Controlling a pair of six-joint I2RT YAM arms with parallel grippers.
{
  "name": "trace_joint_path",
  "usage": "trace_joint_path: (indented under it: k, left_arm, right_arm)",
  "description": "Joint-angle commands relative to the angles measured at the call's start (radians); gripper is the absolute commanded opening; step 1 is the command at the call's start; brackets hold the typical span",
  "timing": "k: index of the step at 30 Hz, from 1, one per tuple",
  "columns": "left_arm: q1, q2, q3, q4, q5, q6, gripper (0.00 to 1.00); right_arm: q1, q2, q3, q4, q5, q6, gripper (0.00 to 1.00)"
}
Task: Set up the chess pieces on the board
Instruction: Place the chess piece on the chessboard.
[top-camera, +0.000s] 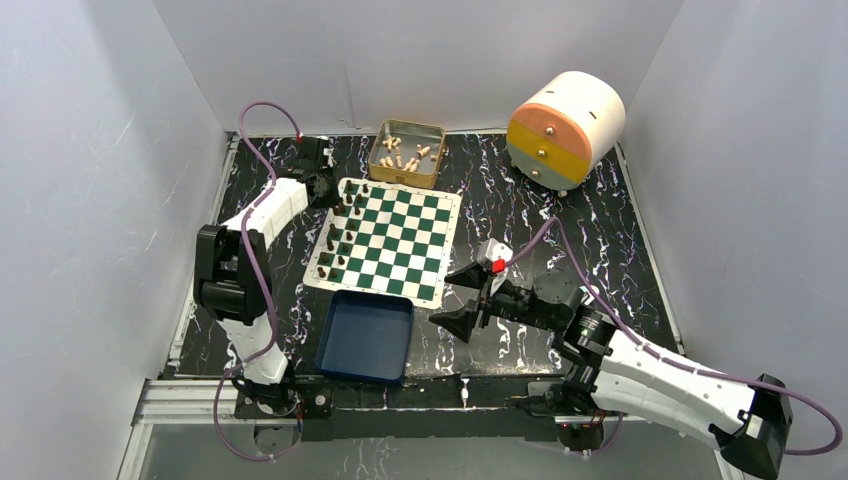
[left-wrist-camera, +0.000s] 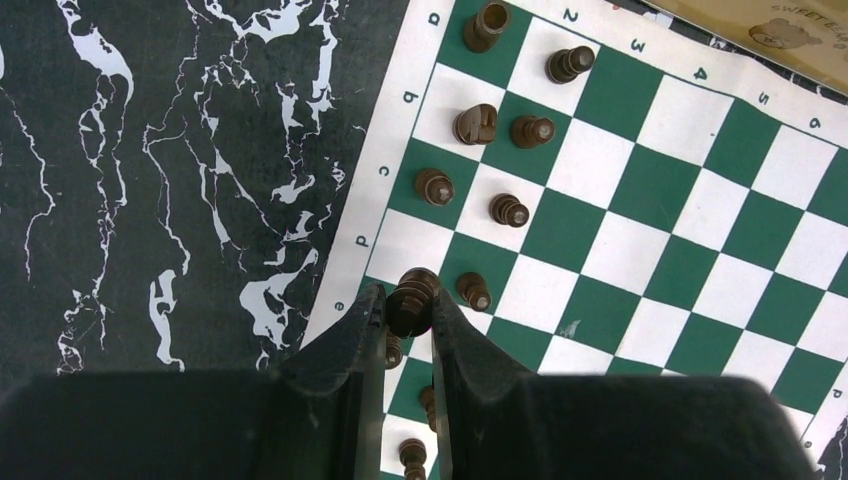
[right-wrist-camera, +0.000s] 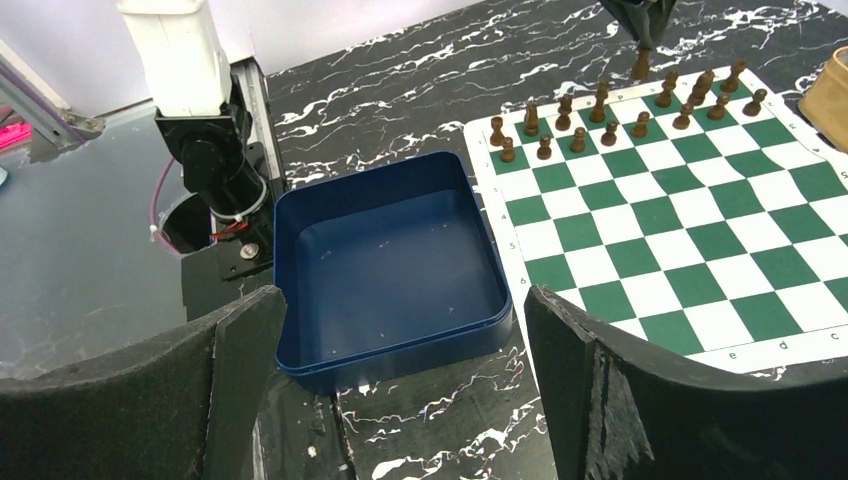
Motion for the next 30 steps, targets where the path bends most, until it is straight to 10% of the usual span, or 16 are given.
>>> trace_joint_path:
  k: [1,30]
  left_arm:
    - [0.006,0.011,0.038,0.031,0.020,0.033,0.00]
    - [0.006,0.085,0.010,0.057,0.003,0.130,0.01]
  right_arm:
    - [-0.001,0.016,0.055,0.055,0.009,0.003,0.99]
    - [-0.002,0.027,0.060,0.048,0.019,-0.007,0.99]
